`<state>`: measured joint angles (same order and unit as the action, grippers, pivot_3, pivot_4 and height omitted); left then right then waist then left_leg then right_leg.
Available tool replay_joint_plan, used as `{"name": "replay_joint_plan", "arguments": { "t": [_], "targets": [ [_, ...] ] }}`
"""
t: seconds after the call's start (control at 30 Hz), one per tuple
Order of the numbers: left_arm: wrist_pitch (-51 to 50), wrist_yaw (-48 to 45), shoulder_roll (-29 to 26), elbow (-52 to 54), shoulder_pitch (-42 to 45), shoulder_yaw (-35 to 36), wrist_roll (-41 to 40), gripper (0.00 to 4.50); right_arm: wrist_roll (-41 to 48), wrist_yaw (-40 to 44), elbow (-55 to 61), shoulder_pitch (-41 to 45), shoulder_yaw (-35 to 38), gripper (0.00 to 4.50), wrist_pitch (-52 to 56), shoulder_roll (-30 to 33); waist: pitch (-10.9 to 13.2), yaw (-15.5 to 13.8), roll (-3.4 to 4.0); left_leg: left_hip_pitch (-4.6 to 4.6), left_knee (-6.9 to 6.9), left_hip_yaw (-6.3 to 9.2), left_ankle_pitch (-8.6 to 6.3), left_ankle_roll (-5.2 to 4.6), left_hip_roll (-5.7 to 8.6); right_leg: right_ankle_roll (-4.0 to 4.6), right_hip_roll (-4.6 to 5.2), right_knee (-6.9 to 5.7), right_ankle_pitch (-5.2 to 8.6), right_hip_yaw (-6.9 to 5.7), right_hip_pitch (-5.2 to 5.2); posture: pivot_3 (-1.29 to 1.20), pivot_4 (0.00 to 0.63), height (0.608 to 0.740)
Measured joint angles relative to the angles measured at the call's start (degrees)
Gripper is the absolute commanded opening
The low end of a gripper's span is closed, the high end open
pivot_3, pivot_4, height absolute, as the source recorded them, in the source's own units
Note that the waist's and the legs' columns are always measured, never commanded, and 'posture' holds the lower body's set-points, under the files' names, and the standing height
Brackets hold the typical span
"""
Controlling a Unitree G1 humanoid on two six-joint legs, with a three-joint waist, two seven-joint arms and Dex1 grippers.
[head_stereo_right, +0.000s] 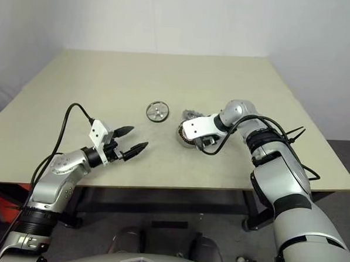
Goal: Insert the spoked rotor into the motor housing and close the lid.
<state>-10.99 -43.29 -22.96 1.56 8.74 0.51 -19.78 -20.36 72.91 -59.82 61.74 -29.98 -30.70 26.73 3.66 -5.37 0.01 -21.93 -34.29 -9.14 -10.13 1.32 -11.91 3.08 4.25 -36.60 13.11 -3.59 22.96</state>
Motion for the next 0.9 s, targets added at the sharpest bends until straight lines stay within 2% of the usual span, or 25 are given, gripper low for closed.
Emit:
{"name": "replay_joint_plan", "arguments": {
  "t": [0.2, 0.27, 0.3, 0.47, 0.7, 0.9],
  "targets": [
    [0.1, 0.0, 0.0, 0.0, 0.0, 0.0, 0.0, 4.5, -0.2, -1.1, 0.0, -0.2, 0.0, 1.83, -0.3, -0.1, 0.0, 0.1, 0.01, 0.08, -0.01, 0.01, 0.07, 0.1, 0.0, 0.0, -0.01, -0.12, 0.0, 0.04, 0.01, 0.0, 0.0, 0.74],
    [0.1, 0.0, 0.0, 0.0, 0.0, 0.0, 0.1, 4.5, -0.2, -0.7, 0.0, -0.2, 0.1, 2.51, -0.3, -0.1, 0.0, 0.0, 0.01, 0.08, -0.01, 0.01, 0.07, 0.1, 0.01, 0.0, -0.01, -0.12, 0.0, 0.05, 0.01, 0.0, 0.0, 0.74],
    [0.1, 0.0, 0.0, 0.0, 0.0, 0.0, 0.1, 4.5, -0.2, -0.6, 0.0, -0.2, 0.1, 2.7, -0.3, -0.1, 0.0, 0.0, 0.0, 0.07, -0.01, 0.01, 0.07, 0.1, 0.02, 0.0, -0.01, -0.11, 0.0, 0.06, 0.01, 0.0, 0.0, 0.74],
    [0.4, 0.0, 0.0, 0.0, 0.0, 0.0, 0.2, 4.5, -0.3, -2.5, 0.0, -0.2, 0.2, 4.43, -0.8, -0.3, 0.0, 0.1, 0.01, 0.07, 0.0, 0.0, 0.06, 0.1, 0.02, 0.0, -0.01, -0.1, 0.0, 0.06, 0.01, 0.0, 0.0, 0.74],
    [0.5, 0.0, 0.0, 0.0, 0.0, 0.0, 0.4, 4.5, 0.0, -3.3, 0.2, -0.2, 0.7, 4.47, -1.3, -0.2, 0.0, 0.1, 0.01, 0.07, -0.01, 0.01, 0.07, 0.1, 0.02, 0.0, -0.01, -0.11, 0.0, 0.06, 0.01, 0.0, 0.0, 0.74],
    [-0.1, 0.2, 0.9, 0.2, 0.0, 0.3, -0.8, 4.5, 3.2, -5.0, 5.5, -0.8, 6.7, 4.47, 3.3, 1.4, 0.0, -0.1, 0.0, 0.07, -0.01, 0.0, 0.07, 0.1, 0.03, 0.0, -0.01, -0.1, 0.0, 0.09, -0.01, 0.0, 0.0, 0.74]
  ]
}}
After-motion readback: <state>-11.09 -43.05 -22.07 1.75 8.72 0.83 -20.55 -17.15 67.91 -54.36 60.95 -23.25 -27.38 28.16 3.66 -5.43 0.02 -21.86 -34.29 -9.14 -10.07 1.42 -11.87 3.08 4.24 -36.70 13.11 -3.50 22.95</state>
